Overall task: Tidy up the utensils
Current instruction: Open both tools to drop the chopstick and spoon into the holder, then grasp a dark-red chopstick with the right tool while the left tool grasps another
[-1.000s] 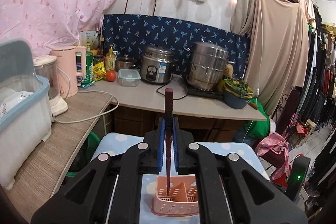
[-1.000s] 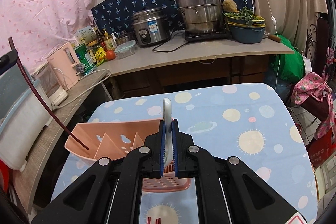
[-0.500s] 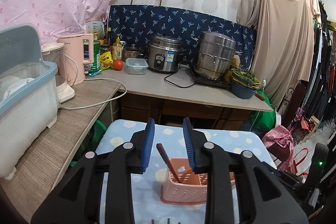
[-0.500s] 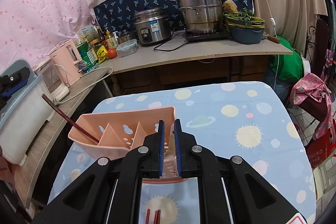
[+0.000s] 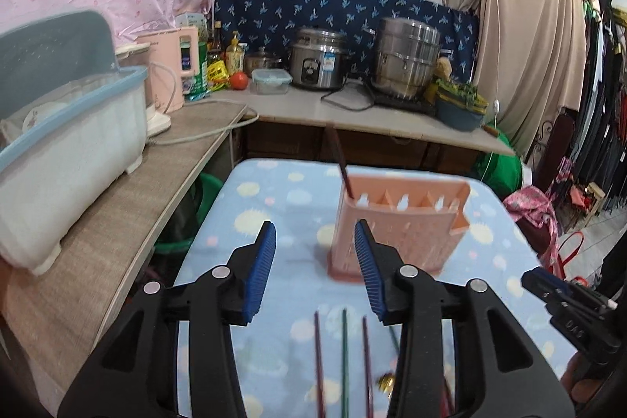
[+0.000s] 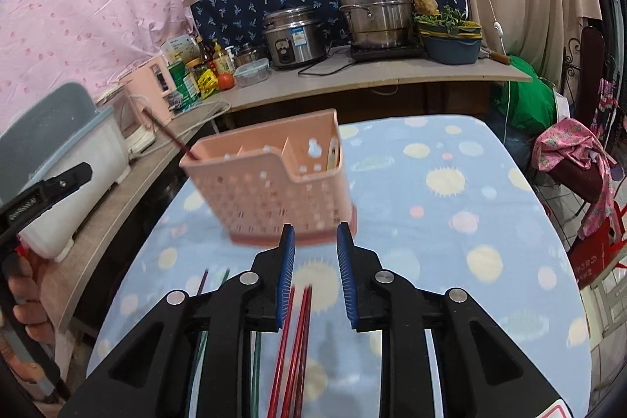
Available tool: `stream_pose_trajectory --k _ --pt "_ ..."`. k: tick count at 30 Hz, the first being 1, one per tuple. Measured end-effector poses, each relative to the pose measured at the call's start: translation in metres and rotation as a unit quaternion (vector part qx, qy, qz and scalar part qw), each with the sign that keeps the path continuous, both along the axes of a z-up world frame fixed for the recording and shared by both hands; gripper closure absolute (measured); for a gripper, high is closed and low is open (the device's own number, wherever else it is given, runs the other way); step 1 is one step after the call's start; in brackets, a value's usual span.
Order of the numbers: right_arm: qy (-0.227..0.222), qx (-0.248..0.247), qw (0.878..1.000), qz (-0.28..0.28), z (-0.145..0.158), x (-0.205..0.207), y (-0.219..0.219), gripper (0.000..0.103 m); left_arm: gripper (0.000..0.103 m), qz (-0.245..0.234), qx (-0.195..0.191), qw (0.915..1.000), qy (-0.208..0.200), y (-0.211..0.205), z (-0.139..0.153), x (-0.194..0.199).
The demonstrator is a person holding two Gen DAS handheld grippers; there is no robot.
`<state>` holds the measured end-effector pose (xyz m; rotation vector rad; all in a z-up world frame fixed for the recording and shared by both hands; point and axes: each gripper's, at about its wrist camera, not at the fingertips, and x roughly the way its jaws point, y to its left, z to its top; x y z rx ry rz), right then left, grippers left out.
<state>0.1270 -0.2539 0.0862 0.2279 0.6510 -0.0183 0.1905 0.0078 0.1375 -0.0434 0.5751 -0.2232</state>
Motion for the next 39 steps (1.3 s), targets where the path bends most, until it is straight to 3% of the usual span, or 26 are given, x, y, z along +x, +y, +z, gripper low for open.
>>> stream_pose_trajectory --k 10,18,23,39 --pt "0.061 -0.009 0.998 0.002 -0.053 -0.078 0.022 0.081 0.063 0.008 0.030 0.9960 0.084 0.020 -0.077 -0.060" --pt "0.108 0.007 0.994 0.008 -0.097 -0.114 0.033 0.081 0.063 0.010 0.032 0.9905 0.134 0.026 -0.125 -0.093" --pt "0.121 0.007 0.993 0.014 -0.111 -0.121 0.043 0.081 0.063 0.003 0.031 0.9891 0.144 0.024 -0.138 -0.105" --pt "0.121 -0.023 0.992 0.025 -0.120 -0.117 0.058 0.085 0.062 -0.014 0.030 0.9863 0.161 0.017 -0.155 -0.118"
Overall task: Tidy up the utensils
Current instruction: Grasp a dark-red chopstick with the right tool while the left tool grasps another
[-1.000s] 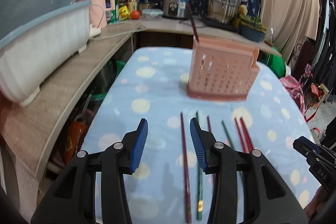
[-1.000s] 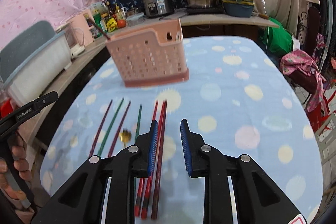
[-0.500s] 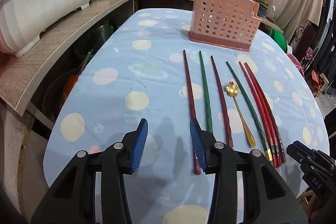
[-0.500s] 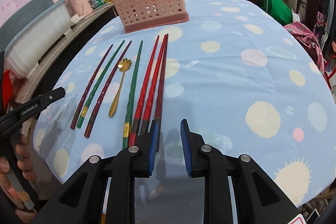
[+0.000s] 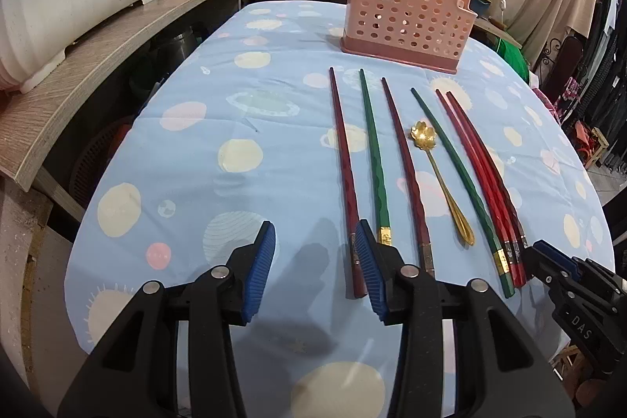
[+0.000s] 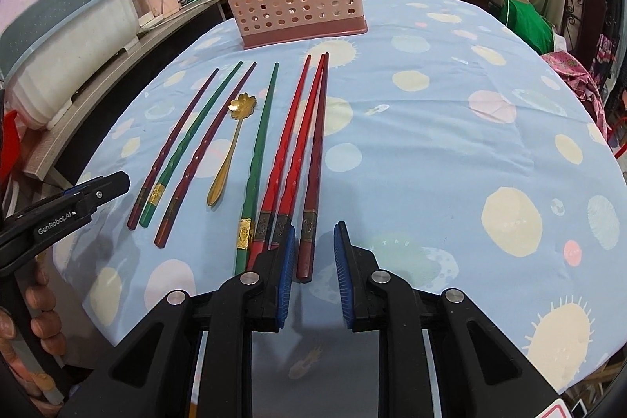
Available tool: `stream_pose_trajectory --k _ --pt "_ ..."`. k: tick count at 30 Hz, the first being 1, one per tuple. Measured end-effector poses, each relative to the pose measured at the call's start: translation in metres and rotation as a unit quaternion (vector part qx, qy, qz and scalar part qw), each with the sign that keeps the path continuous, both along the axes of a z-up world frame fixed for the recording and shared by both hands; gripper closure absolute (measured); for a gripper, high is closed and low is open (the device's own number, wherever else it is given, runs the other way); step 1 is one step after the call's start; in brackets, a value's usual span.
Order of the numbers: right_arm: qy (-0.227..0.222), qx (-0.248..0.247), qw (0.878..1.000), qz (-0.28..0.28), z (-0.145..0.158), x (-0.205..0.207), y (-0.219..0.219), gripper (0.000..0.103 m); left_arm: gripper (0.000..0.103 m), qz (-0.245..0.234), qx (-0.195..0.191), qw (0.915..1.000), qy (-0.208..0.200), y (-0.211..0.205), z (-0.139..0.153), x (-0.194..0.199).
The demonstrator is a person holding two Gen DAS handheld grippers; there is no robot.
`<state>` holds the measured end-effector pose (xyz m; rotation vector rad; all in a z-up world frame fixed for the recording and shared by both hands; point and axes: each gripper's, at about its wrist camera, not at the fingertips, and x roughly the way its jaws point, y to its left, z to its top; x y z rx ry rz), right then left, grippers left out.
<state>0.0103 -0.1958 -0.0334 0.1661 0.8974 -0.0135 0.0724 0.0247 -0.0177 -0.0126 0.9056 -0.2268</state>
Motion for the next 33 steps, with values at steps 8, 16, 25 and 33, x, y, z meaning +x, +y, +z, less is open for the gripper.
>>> stream_pose_trajectory --k 8,16,25,33 --pt "-0.002 -0.004 1.000 -0.003 -0.001 0.000 -0.002 0.091 0.059 -0.009 0.001 1.0000 0.001 -0.006 -0.003 -0.004" --pt "-0.004 -0.006 1.000 -0.005 -0.002 -0.001 -0.002 0.093 0.059 -0.007 0.008 0.9999 0.009 -0.009 -0.011 -0.004" --pt "-0.005 -0.008 1.000 -0.005 -0.002 0.000 -0.002 0.093 0.060 -0.006 0.019 0.9998 0.007 -0.011 -0.015 -0.003" --pt "-0.006 -0.011 1.000 -0.005 -0.002 -0.001 -0.001 0.093 0.071 -0.005 0.021 0.9997 0.006 -0.011 -0.015 -0.003"
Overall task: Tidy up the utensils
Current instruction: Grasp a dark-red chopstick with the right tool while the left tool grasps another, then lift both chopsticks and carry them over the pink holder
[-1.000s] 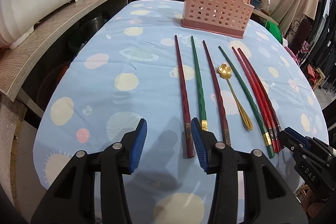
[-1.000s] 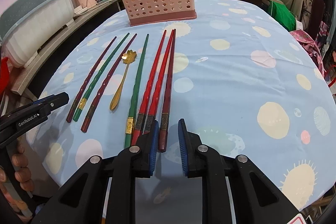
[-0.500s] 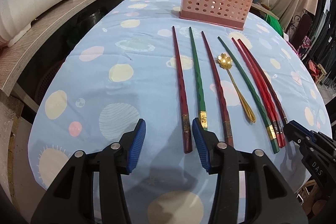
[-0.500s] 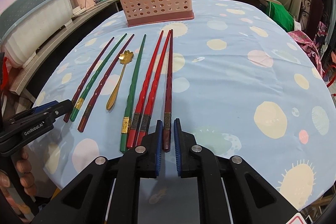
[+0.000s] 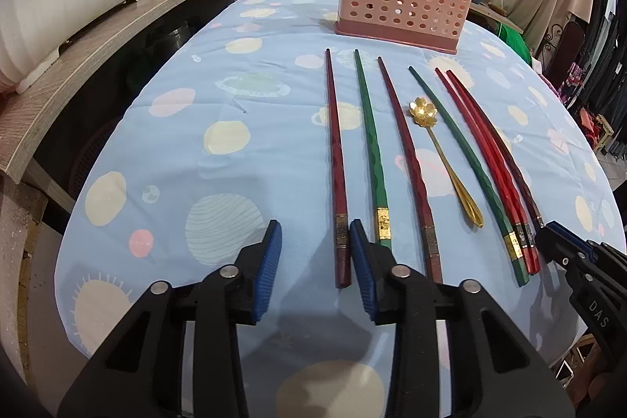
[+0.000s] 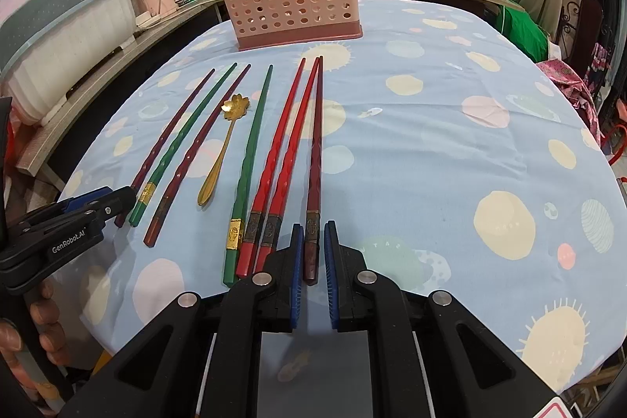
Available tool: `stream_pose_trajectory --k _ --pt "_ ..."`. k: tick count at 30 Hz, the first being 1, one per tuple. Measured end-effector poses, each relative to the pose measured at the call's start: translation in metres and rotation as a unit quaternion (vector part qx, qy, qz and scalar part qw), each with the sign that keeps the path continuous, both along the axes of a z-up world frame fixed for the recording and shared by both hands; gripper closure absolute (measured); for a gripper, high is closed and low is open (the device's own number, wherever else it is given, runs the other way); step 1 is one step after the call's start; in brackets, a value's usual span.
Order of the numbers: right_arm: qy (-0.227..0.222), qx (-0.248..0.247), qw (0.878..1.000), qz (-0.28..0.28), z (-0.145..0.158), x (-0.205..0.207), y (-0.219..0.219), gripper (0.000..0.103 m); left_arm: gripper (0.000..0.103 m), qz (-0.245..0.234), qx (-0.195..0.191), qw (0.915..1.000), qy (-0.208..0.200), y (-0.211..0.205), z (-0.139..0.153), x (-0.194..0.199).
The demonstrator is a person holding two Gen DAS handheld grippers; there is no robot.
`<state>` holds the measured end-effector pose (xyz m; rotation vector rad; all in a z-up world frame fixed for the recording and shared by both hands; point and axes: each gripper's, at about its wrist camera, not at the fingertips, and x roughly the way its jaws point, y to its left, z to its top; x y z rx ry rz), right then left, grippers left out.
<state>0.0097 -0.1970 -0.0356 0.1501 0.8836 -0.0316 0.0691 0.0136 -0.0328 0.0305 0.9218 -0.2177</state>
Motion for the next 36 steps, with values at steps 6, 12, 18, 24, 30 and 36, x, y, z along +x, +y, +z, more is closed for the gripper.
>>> stream_pose_trajectory --k 6,12,18,24,30,36 --pt "0.000 0.000 1.000 0.000 0.000 0.000 0.000 0.093 0.090 -0.010 -0.005 0.9999 0.004 -0.001 0.001 0.001" --pt "0.002 0.005 1.000 -0.002 0.000 0.001 -0.002 0.096 0.096 -0.016 -0.016 0.9996 0.015 -0.001 0.002 0.002" --pt "-0.004 0.004 1.000 -0.005 0.007 0.001 -0.006 0.096 0.096 -0.012 -0.022 0.9996 0.016 0.002 0.010 0.003" --pt "-0.030 0.006 0.999 -0.012 0.029 -0.002 -0.015 0.096 0.096 -0.008 -0.035 0.9993 0.008 0.008 0.029 0.004" --pt "-0.062 0.013 0.998 -0.018 0.057 0.000 -0.025 0.096 0.096 -0.005 -0.051 0.9986 -0.014 0.013 0.059 0.010" --pt "-0.097 0.019 0.995 -0.023 0.087 0.009 -0.037 0.096 0.096 -0.004 -0.056 0.9976 -0.042 0.016 0.091 0.020"
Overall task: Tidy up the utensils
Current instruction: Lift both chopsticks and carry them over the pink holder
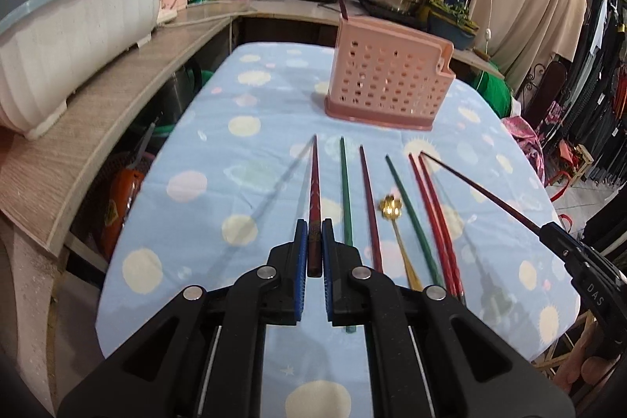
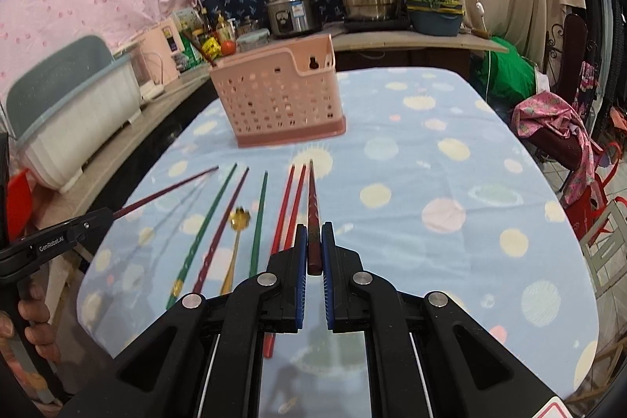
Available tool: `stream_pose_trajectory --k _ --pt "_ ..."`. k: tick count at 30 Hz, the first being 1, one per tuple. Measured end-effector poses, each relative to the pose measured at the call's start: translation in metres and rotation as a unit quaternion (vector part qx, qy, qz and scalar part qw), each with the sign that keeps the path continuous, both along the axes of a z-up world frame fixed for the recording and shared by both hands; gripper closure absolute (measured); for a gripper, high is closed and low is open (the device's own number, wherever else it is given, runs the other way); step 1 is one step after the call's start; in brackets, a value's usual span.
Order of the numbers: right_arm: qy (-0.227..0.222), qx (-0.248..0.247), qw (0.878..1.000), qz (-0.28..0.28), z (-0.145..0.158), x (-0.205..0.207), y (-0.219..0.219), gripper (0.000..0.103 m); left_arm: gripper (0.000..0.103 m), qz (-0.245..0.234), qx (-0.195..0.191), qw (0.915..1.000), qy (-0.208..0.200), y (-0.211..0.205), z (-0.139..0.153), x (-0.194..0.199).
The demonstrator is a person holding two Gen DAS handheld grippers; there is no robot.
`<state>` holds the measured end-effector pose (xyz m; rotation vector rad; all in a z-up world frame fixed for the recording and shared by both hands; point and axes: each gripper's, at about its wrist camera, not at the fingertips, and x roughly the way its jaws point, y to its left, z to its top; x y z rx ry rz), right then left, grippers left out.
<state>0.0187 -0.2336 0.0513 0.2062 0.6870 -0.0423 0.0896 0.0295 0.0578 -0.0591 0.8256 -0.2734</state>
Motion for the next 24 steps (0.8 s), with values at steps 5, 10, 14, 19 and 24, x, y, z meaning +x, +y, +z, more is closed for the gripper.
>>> stream_pose_trajectory --k 5,10,14,19,24 --pt "-0.031 0.008 0.999 -0.001 0.027 0.012 -0.011 0.096 0.096 0.006 -0.012 0.9999 -0.011 0.004 0.024 0.016" --pt "-0.061 0.002 0.998 0.000 0.052 0.027 -0.018 0.096 0.096 0.007 -0.012 0.9995 -0.029 0.003 0.048 0.032" --pt "-0.077 0.002 0.997 0.001 0.066 0.041 -0.022 0.096 0.096 0.009 -0.007 0.9990 -0.043 -0.002 0.061 0.046" --pt "-0.091 -0.002 0.996 0.004 0.080 0.058 -0.024 0.096 0.096 0.007 -0.006 0.9985 -0.055 -0.006 0.074 0.062" --pt "-0.107 -0.007 0.994 0.004 0.098 0.072 -0.028 0.096 0.096 0.002 -0.005 0.9977 -0.067 -0.012 0.089 0.077"
